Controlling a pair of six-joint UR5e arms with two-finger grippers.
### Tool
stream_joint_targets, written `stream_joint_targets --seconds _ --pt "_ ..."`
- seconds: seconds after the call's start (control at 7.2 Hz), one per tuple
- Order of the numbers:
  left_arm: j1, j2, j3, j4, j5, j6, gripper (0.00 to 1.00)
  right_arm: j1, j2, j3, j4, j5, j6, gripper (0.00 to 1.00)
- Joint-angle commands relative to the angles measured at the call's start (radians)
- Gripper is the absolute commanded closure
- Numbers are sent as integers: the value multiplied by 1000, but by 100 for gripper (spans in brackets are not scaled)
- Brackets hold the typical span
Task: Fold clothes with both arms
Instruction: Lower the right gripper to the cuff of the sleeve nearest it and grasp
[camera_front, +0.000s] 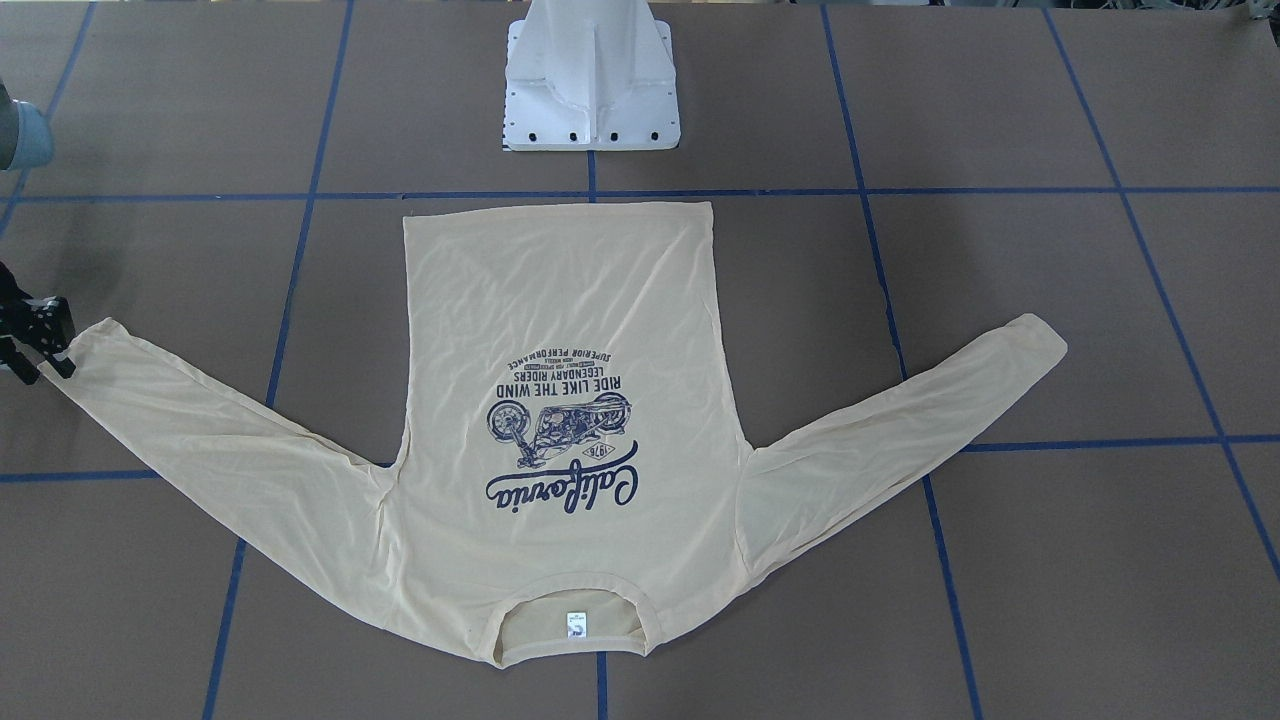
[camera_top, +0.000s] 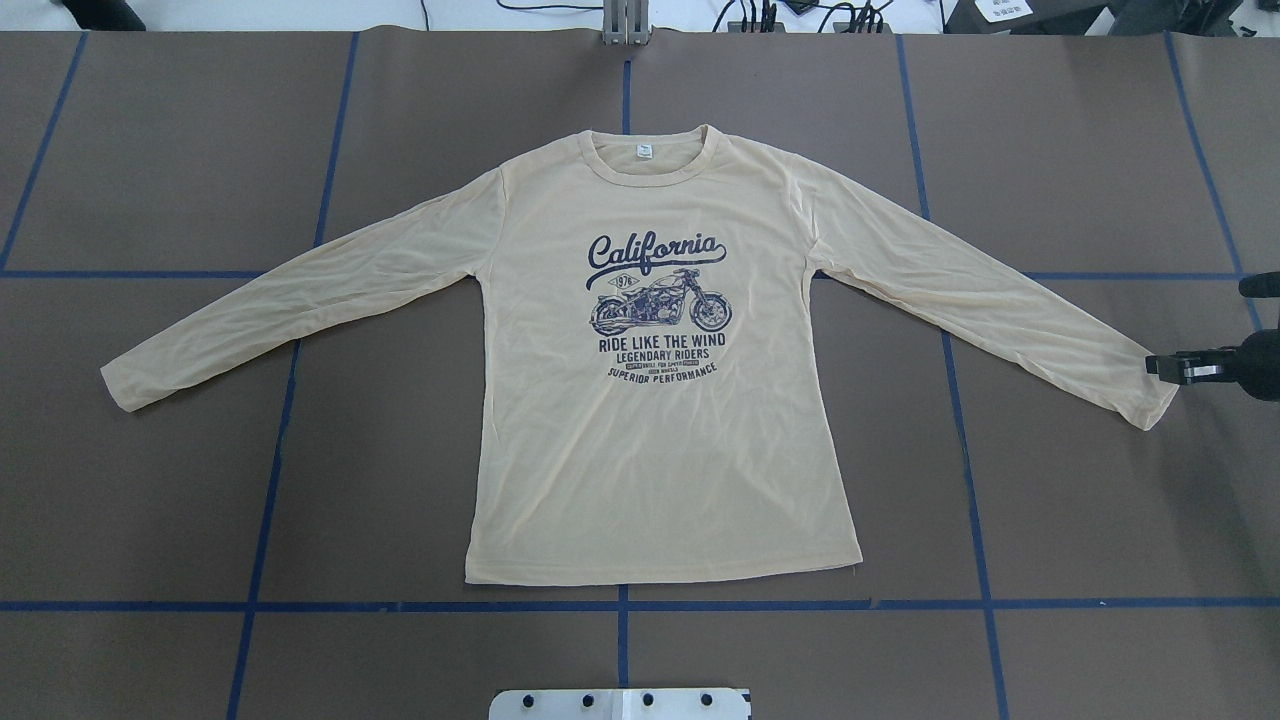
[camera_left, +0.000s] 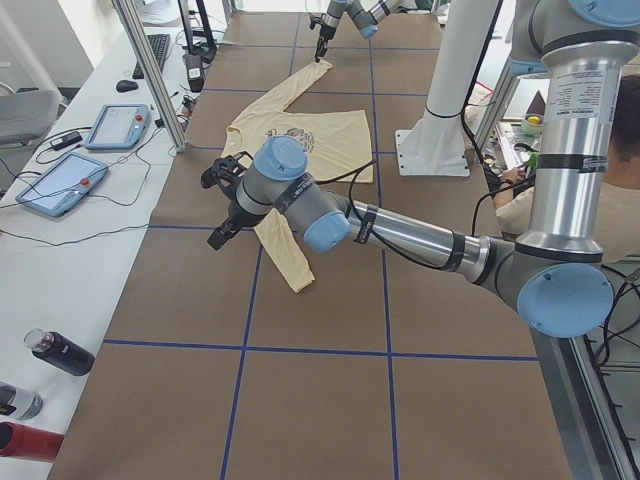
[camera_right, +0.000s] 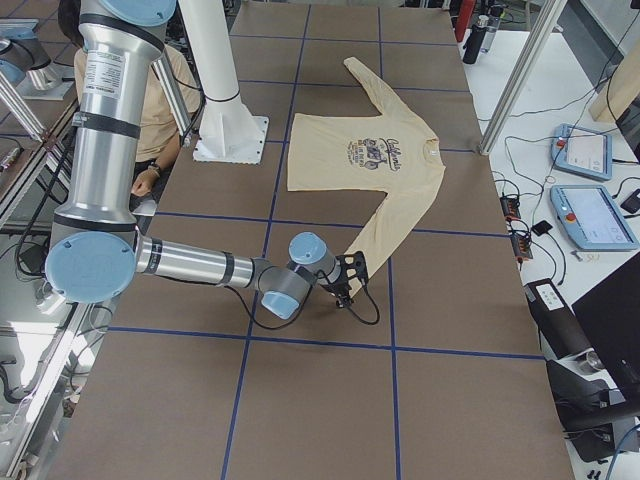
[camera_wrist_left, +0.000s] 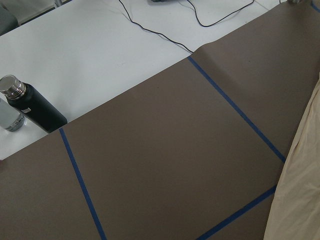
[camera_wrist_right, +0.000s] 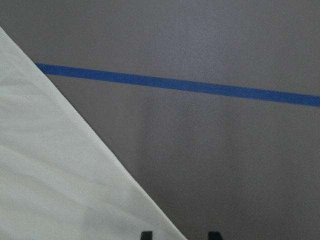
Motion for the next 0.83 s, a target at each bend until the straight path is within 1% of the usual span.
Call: stream_joint_targets --seconds 0.0,0.42,0.56,0.69 --pt "1 0 0 0 0 -2 0 3 -8 0 2 0 -2 52" --pt "1 0 0 0 0 0 0 1 -15 1 2 -2 -1 53" --pt "1 0 0 0 0 0 0 0 -16 1 2 -2 -1 58" --pt "1 0 0 0 0 0 0 0 -16 1 2 -2 -1 60"
